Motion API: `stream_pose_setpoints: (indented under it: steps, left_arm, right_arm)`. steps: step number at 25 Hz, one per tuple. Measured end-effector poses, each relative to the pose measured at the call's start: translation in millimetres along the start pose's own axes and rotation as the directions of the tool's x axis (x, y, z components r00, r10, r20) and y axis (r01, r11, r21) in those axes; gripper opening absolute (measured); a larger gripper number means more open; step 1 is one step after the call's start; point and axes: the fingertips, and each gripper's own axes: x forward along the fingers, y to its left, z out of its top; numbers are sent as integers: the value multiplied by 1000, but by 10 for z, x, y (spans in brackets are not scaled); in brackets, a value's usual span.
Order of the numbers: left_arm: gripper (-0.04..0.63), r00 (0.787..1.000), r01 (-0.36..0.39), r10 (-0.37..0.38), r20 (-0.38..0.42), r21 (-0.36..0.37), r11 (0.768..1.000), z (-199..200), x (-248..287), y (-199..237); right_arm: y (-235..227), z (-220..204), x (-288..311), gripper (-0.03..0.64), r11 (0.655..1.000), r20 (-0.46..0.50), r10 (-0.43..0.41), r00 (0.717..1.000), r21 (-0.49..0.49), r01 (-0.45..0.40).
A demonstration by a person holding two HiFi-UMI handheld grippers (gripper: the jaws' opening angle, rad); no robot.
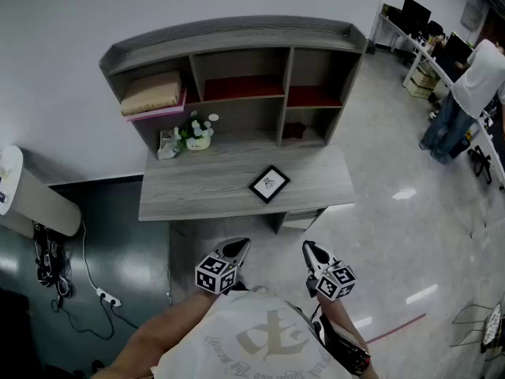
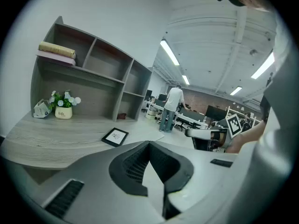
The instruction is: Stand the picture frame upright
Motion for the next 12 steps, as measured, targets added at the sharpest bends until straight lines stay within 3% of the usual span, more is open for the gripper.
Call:
stream_pose_setpoints:
  steps: [12]
  left_arm:
    - [14,1000,-22,22,7,-18,1000,-52,-90,44]
  right_arm:
    - [91,-46,10,3,1000,-20,17,1000,7,-17]
